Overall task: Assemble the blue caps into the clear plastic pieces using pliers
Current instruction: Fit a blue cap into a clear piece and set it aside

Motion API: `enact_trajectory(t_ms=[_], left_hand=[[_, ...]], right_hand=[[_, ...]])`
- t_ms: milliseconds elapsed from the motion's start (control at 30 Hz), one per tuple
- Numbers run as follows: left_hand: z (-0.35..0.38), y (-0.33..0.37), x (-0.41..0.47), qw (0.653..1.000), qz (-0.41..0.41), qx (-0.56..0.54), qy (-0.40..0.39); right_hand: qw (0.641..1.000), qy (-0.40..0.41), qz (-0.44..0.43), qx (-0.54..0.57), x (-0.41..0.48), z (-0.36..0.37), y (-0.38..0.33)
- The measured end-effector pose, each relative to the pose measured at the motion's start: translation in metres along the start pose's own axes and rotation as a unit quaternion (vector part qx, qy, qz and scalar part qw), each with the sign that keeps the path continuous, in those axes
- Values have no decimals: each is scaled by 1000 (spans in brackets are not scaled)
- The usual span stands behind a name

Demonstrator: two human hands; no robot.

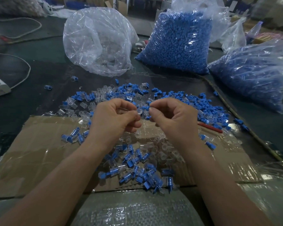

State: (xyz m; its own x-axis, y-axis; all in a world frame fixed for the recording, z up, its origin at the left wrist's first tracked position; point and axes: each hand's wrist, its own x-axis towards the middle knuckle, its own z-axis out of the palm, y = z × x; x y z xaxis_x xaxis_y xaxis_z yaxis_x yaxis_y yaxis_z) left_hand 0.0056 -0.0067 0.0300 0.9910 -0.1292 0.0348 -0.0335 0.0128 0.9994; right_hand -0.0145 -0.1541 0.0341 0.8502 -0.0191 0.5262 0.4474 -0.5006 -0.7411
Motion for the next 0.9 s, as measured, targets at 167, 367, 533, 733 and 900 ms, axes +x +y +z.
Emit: enact_trajectory(t_ms=[167,367,533,733,900], left_hand=[[1,-1,0,1000,3,6,-2],[1,-1,-2,999,29,35,-3],[2,0,-3,996,50,67,-8],[1,2,-2,997,54,39,-28],[0,4,-2,998,36,-6,-51]], right_hand=[[999,-20,17,-29,-1,6,1],[999,-35,26,-24,-2,5,1],[997,-67,38,19,-1,4,0],[997,-62,32,45,-1,3,1],[979,-134,89,127,2,-1,5]])
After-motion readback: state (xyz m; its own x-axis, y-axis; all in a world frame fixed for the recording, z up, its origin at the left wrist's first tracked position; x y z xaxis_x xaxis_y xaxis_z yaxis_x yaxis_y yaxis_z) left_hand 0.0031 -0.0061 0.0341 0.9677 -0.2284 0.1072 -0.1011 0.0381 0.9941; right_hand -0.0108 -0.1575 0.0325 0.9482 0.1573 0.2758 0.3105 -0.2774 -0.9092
